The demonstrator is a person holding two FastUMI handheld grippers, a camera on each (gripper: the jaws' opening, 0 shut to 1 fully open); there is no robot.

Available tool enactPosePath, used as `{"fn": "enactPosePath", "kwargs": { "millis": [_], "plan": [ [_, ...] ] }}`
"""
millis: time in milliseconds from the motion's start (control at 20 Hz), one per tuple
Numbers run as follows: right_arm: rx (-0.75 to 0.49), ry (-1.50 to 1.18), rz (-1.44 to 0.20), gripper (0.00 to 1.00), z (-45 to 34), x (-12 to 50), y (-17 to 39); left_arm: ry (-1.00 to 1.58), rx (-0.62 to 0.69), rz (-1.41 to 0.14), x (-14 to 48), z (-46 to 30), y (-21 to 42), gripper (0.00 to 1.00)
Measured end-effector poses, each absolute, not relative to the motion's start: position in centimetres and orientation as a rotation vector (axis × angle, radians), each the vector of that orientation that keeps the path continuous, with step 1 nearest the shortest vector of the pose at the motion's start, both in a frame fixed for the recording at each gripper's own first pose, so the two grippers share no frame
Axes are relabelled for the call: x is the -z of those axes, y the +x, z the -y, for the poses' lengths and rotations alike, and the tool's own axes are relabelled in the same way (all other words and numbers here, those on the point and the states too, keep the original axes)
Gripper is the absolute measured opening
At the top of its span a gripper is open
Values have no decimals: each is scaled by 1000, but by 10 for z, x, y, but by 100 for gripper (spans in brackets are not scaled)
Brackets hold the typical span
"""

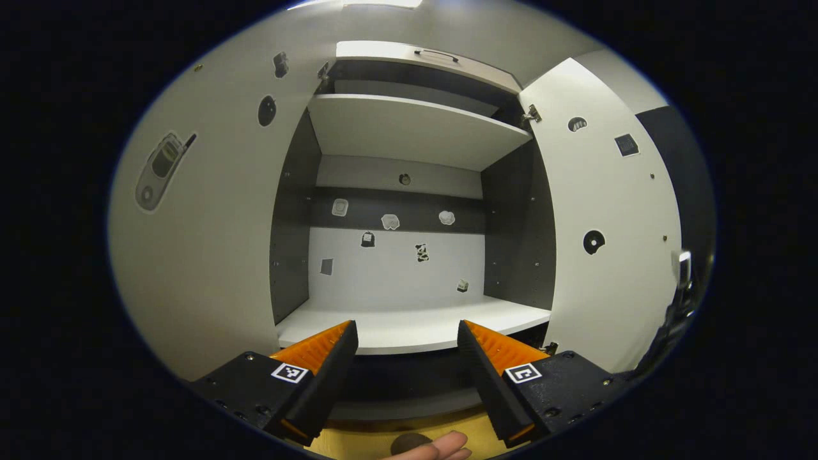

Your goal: Grab one shoe with the right hand and put it into the shoe cabinet, grab the other shoe with the left hand and put it into the shoe cabinet; then close the right door with the right hand and the left door with the left hand.

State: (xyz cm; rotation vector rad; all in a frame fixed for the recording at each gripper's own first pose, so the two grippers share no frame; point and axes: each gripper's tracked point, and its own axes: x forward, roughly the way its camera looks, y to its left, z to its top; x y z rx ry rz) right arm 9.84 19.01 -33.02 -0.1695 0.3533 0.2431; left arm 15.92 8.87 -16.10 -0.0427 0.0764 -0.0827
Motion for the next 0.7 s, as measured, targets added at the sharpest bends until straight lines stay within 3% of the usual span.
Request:
{"fn": "enactPosePath", "kwargs": {
  "millis": [450, 700],
  "plan": [
    [-258, -197, -197, 3, -214, 145, 139, -69, 76, -98, 164, -92, 159, 96],
    [-263, -229, -178, 2, -239, 102, 174, -90, 71, -94, 163, -100, 159, 96]
  ]
}}
